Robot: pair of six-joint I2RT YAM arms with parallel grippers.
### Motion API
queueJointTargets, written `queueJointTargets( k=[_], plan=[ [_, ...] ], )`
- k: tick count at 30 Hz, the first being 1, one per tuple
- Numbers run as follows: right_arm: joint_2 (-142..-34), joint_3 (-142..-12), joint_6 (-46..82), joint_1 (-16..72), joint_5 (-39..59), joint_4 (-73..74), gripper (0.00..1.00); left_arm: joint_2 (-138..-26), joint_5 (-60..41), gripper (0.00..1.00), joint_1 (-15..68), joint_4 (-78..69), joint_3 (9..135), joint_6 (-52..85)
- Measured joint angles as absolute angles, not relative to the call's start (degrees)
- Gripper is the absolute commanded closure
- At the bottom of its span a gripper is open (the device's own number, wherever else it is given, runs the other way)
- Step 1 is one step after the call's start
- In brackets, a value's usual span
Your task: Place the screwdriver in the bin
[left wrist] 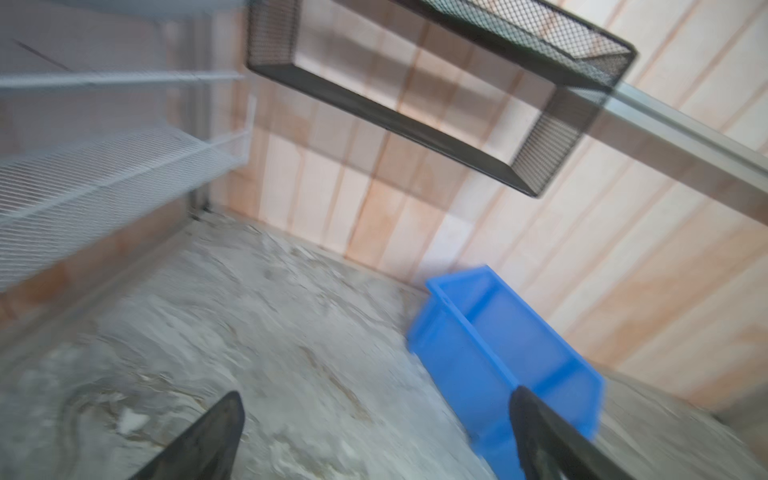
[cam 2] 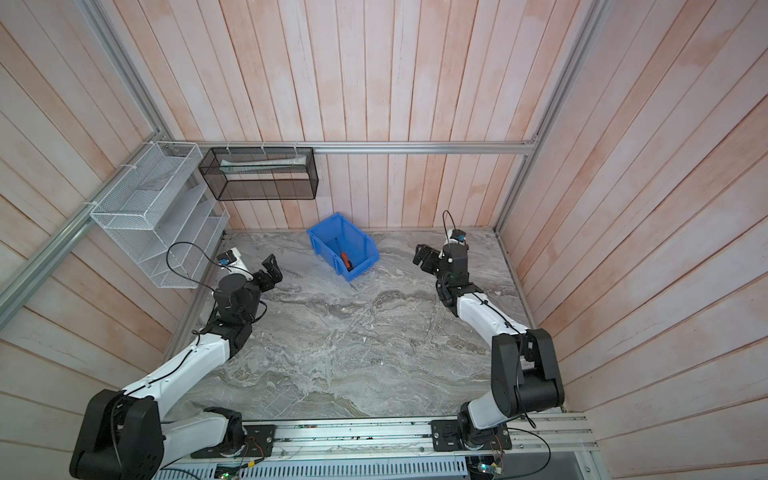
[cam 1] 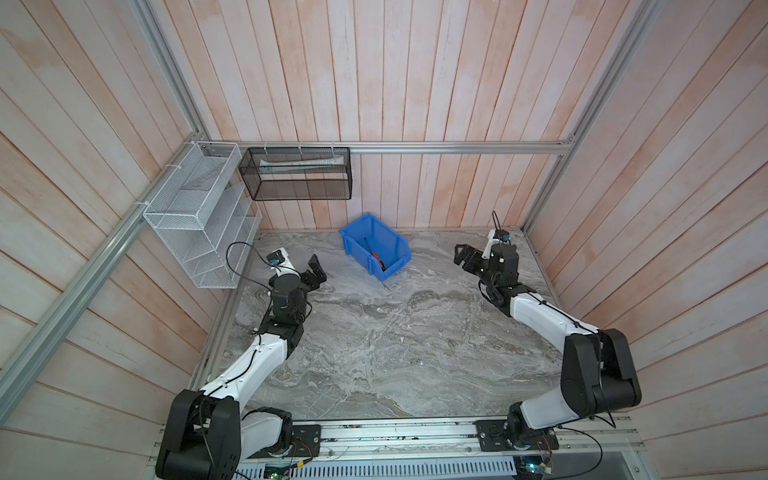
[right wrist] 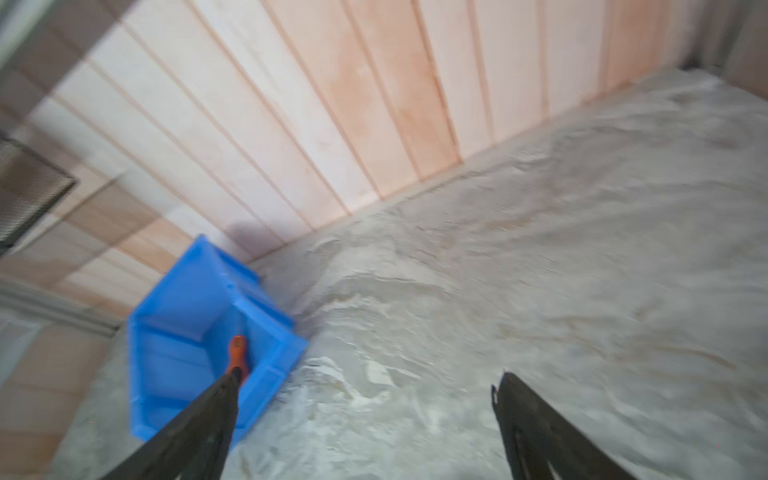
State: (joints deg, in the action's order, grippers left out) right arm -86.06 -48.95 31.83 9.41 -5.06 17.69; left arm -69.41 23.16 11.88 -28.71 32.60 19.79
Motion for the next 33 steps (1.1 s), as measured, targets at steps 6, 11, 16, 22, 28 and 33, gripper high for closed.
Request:
queueJointTargets(
  k=[6, 11, 16, 22, 28, 33],
  plan=[
    [-83.3, -34.5, 30.7, 8.7, -27.9, 20.6, 0.02, -77.5, 36.9, 0.00, 9.6, -40.1, 27.2, 10.5],
    [-83.0, -32.5, 25.3, 9.9, -43.3, 24.4, 0.02, -83.2, 41.0, 0.00, 8.3, -43.7, 27.2, 4.5],
    [-83.0, -29.0, 16.6, 12.5, -50.7, 36.5, 0.02, -81.4, 40.0, 0.00, 6.7, -46.0, 26.9, 2.7],
    [-85.2, -22.7, 7.2, 16.0, -53.6, 50.1, 0.02, -75.8, 34.8, 0.00, 6.5, -47.0, 21.9, 2.6],
    [-88.3, -19.9, -1.5, 19.2, -54.0, 64.1, 0.02, -79.2, 31.2, 0.00, 6.1, -49.3, 19.2, 2.6],
    [-91.6, -17.4, -5.2, 19.4, -53.6, 72.9, 0.02, -83.5, 25.4, 0.00, 3.2, -53.9, 18.3, 3.2]
  ],
)
